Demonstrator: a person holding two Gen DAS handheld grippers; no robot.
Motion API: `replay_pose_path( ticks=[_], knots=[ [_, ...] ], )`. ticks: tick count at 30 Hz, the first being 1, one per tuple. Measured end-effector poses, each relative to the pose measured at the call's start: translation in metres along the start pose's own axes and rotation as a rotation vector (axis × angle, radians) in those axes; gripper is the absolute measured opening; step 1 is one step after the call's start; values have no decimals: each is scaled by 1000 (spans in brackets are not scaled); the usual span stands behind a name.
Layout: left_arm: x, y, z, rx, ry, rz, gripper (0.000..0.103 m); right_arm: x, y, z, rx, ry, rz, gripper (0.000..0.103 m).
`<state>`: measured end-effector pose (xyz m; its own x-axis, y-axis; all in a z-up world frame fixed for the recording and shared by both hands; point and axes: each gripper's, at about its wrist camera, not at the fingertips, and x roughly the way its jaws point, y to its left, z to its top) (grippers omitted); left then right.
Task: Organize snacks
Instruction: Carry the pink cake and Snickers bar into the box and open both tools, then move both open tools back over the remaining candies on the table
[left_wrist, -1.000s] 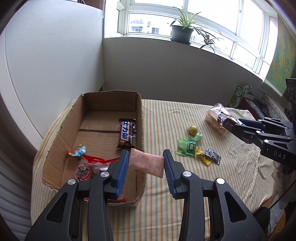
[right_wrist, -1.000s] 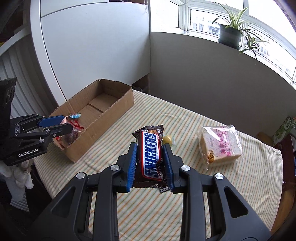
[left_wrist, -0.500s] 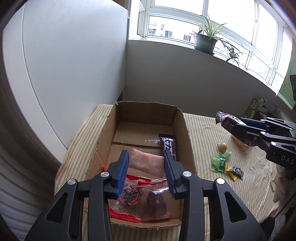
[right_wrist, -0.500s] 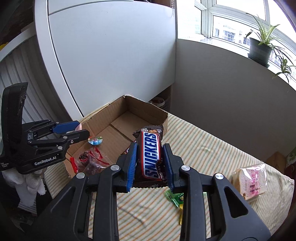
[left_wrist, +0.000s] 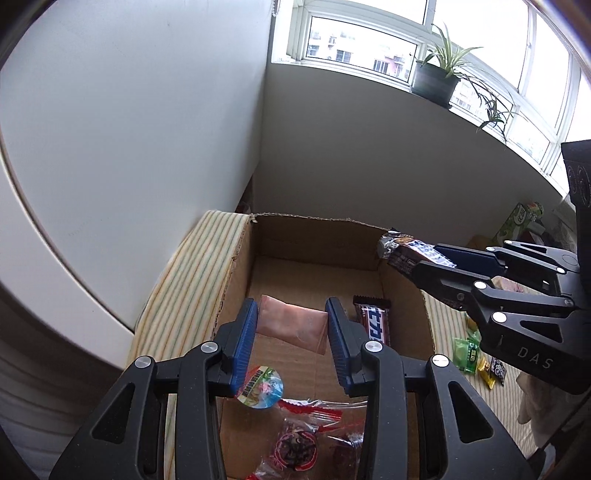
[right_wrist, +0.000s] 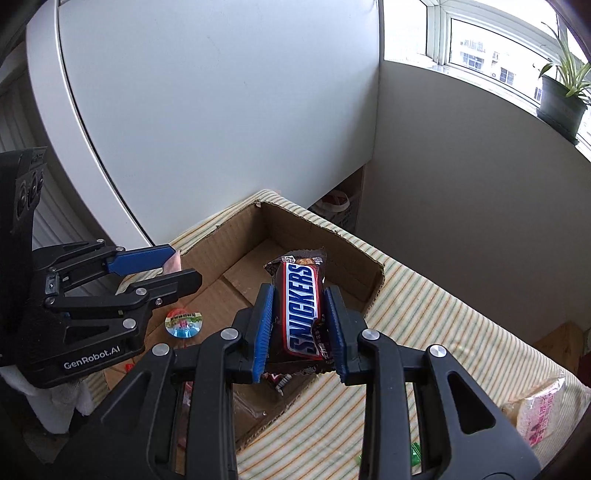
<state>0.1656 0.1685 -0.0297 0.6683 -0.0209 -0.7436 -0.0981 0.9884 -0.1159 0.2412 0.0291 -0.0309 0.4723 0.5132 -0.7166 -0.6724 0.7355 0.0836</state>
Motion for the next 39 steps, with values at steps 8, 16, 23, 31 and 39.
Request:
replay_pose_path(
  ticks=[8, 16, 23, 31, 39],
  knots=[
    [14, 3, 3, 0, 17, 1, 37, 26, -4, 4, 18, 27, 4, 31],
    [13, 7, 3, -20, 16, 11, 42, 12, -5, 7, 15, 2, -10, 43],
    [-6, 2, 1, -17, -3, 9, 42, -14, -5, 2, 30, -19, -24, 43],
    [-38, -16, -8, 1, -30, -12, 42, -66, -11, -19, 53, -57, -53, 43],
    [-63, -42, -23, 29, -47, -56, 42, -124, -32, -58, 84, -86, -118, 59]
  ],
)
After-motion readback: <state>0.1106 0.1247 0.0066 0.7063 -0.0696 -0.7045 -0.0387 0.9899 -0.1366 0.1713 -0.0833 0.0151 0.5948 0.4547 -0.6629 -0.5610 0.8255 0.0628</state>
